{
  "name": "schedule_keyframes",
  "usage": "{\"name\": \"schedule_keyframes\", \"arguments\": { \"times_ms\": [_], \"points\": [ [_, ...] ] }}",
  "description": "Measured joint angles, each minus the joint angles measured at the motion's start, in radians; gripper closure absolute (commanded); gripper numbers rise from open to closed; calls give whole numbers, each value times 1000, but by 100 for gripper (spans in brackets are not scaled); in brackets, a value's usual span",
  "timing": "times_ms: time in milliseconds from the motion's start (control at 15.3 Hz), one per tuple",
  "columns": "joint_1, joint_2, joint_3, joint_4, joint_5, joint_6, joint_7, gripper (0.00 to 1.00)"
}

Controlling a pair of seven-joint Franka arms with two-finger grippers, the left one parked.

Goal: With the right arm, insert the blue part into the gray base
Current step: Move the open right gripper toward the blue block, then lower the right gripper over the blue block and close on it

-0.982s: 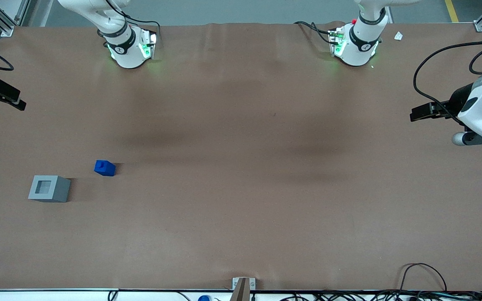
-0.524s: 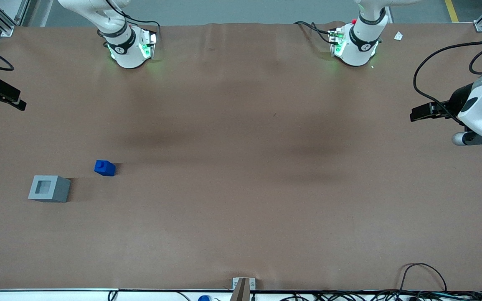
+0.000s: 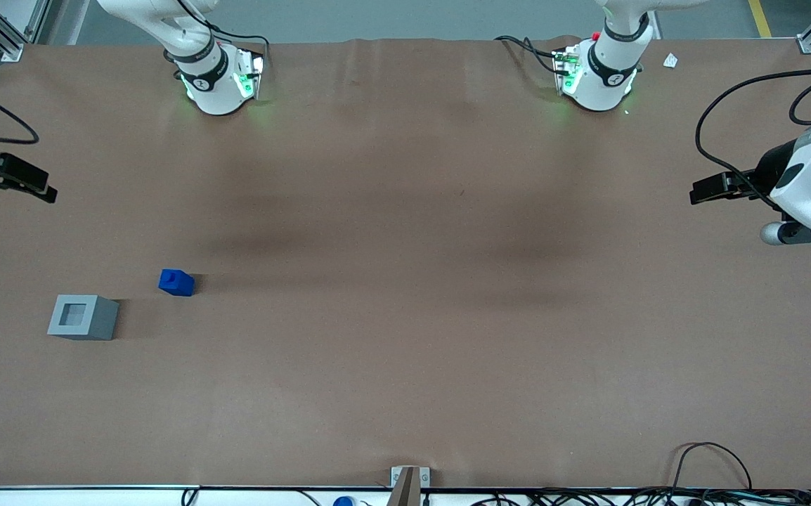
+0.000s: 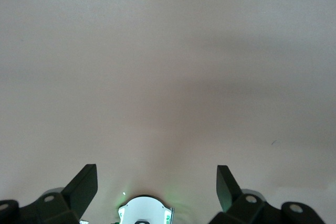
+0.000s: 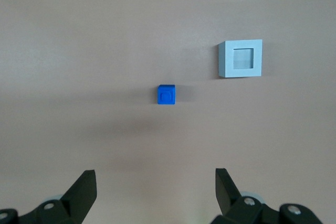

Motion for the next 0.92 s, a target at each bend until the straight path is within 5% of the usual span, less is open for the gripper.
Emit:
{"name": "schedule_keyframes", "arguments": {
  "times_ms": [655,917],
  "points": [
    [-9,92,-5,-171,-1,265,0,0],
    [-9,133,-4,-236,-1,380,-1,8]
  ]
}}
